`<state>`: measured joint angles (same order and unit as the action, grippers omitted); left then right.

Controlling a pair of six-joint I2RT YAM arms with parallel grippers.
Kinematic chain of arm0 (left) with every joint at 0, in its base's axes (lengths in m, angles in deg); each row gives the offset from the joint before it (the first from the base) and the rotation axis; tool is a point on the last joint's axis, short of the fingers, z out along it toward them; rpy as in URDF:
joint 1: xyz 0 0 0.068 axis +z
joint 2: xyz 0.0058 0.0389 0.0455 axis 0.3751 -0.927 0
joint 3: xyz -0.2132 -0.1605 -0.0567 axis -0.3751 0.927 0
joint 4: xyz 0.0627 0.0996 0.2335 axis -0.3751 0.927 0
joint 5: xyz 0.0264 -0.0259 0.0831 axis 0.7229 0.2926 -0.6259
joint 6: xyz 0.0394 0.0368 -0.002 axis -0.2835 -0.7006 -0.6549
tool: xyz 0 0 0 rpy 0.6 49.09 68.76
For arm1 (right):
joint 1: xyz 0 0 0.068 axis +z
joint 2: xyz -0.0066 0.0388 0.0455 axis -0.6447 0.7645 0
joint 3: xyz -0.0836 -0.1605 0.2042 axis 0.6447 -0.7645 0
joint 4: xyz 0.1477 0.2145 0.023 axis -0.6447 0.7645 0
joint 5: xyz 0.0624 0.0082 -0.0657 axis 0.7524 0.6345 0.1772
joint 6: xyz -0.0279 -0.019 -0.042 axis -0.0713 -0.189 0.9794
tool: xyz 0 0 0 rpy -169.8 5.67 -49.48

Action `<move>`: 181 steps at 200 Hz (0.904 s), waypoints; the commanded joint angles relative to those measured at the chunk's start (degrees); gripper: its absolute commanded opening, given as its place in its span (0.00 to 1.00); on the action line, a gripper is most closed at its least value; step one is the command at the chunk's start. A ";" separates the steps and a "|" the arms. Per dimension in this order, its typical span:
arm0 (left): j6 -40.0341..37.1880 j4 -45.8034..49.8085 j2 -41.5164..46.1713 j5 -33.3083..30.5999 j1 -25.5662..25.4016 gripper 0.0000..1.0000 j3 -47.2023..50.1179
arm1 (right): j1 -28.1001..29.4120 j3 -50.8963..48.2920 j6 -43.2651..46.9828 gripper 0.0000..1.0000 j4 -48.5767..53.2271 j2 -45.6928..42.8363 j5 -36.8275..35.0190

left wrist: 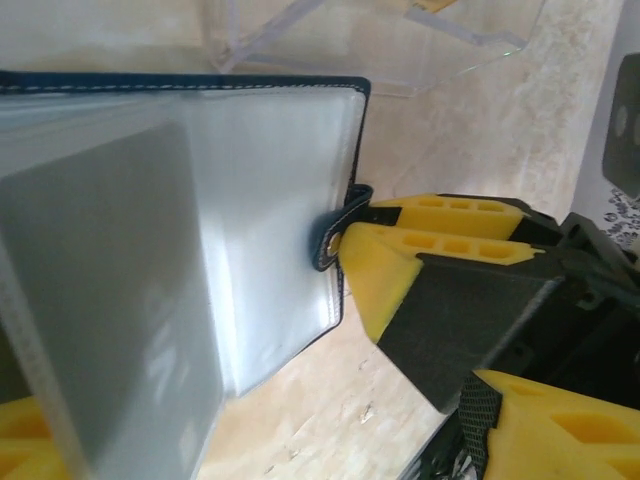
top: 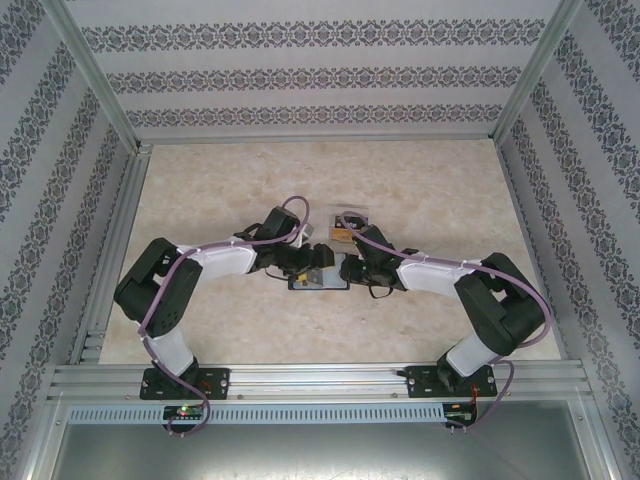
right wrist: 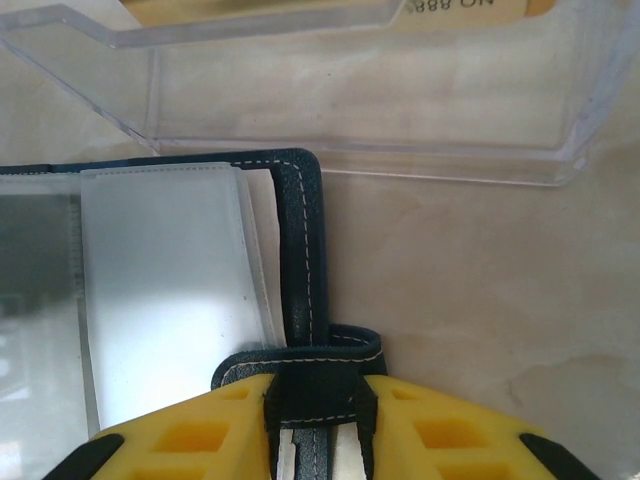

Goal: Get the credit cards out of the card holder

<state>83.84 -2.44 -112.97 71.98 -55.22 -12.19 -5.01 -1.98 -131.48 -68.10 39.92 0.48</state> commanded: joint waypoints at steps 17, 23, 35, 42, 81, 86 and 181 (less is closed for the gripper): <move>1.81 -4.76 -2.71 3.44 -1.84 0.77 -4.03 | 0.79 -0.87 -0.46 0.31 3.79 3.19 1.43; 2.04 -5.06 -3.14 3.80 -2.04 0.76 -4.56 | 0.74 -0.88 -0.55 0.30 3.72 3.19 1.44; 3.03 -6.53 -4.04 4.58 -2.38 0.75 -5.29 | 0.58 -1.09 -0.74 0.31 3.59 3.11 1.58; 3.59 -7.59 -4.56 5.12 -2.58 0.74 -5.58 | 0.55 -1.30 -0.79 0.31 3.37 2.94 1.60; 4.08 -7.80 -5.67 5.45 -3.02 0.73 -6.65 | 0.27 -1.67 -1.02 0.30 3.44 2.10 1.59; 3.88 -7.35 -5.33 5.15 -2.99 0.73 -6.50 | 0.13 -1.74 -1.02 0.30 3.52 1.99 1.55; -0.64 4.30 6.17 -5.24 1.84 0.68 -0.22 | -2.44 -0.94 1.18 0.30 6.81 -6.17 -1.38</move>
<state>84.93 -2.55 -108.54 70.74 -54.81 -15.29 -6.95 -2.65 -131.65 -64.45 36.59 0.92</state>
